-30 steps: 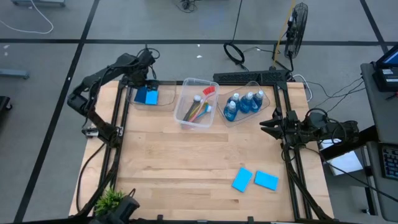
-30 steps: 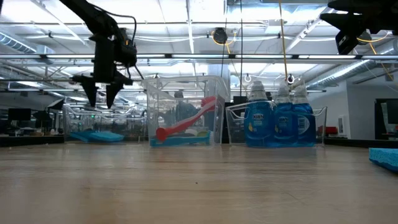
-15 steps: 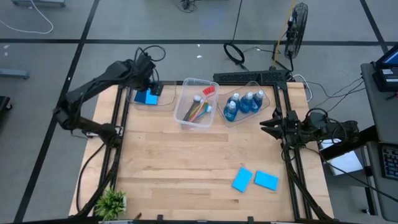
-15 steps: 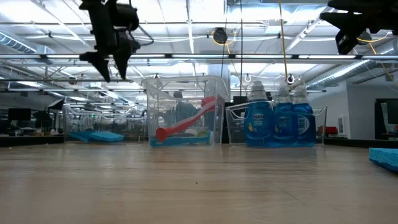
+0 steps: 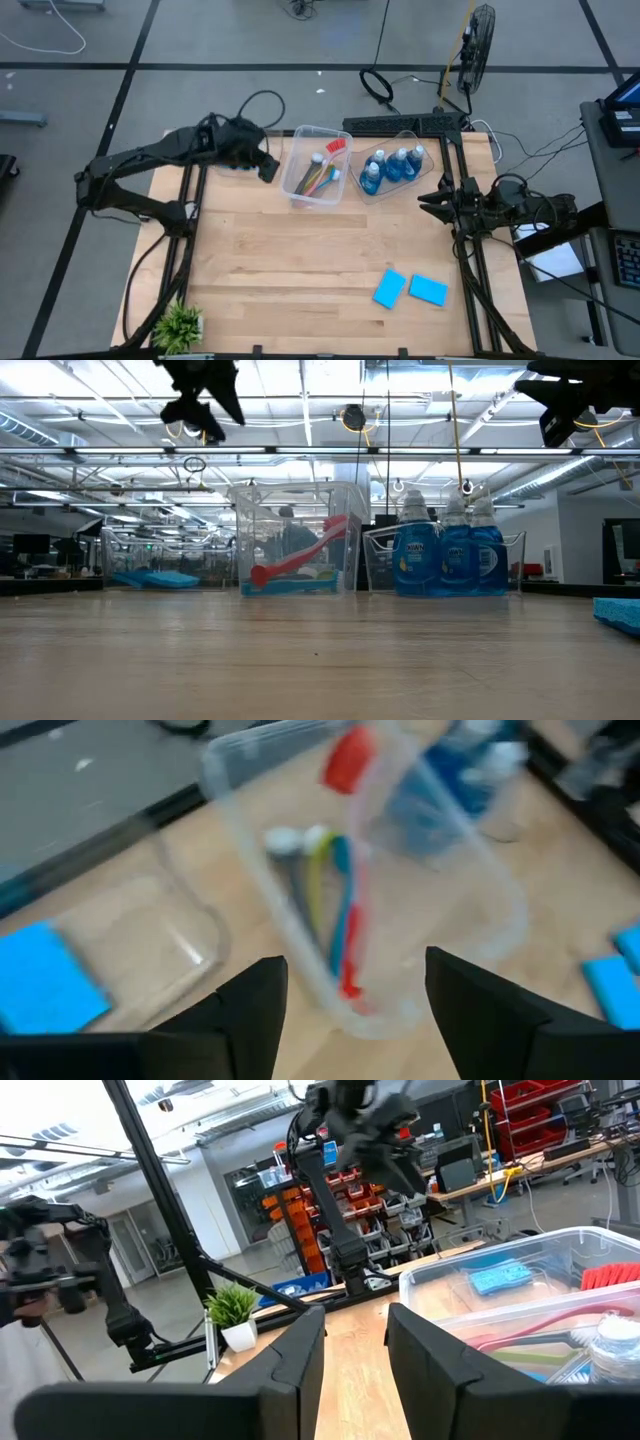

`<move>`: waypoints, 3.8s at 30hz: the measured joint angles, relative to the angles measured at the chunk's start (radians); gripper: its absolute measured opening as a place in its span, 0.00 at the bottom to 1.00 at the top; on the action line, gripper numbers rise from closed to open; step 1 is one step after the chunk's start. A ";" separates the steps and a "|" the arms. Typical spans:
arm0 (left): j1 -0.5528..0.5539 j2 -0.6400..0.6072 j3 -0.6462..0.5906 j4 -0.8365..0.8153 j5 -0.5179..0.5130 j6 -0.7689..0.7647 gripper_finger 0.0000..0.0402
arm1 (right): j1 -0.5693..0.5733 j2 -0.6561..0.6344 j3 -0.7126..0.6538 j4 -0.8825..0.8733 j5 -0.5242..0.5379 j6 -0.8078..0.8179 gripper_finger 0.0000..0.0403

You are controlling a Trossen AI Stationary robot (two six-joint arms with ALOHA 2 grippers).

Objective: Pick & Place Kitchen Sink Supplies
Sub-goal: Put the blue sponge into the left transparent bin

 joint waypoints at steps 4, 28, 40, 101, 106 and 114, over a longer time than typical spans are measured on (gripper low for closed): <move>-0.134 -0.025 0.000 0.015 -0.044 -0.033 0.56 | 0.000 0.000 0.000 0.001 0.000 0.014 0.24; -0.472 -0.157 -0.117 0.022 -0.328 -0.165 0.52 | 0.000 0.072 0.000 0.146 -0.158 0.024 0.24; -0.482 -0.509 -0.560 0.368 -0.273 -0.175 0.47 | 0.001 0.331 0.025 0.249 -0.242 0.152 0.24; -0.482 -0.675 -0.634 0.321 -0.167 -0.080 0.50 | 0.346 1.278 0.539 -0.266 -0.318 -0.172 0.39; -0.482 -0.675 -0.634 0.321 -0.166 -0.080 0.48 | 0.345 1.315 0.539 -0.267 -0.318 -0.242 0.44; -0.482 -0.675 -0.634 0.321 -0.166 -0.081 0.51 | 0.326 1.378 0.539 -0.294 -0.318 -0.324 0.45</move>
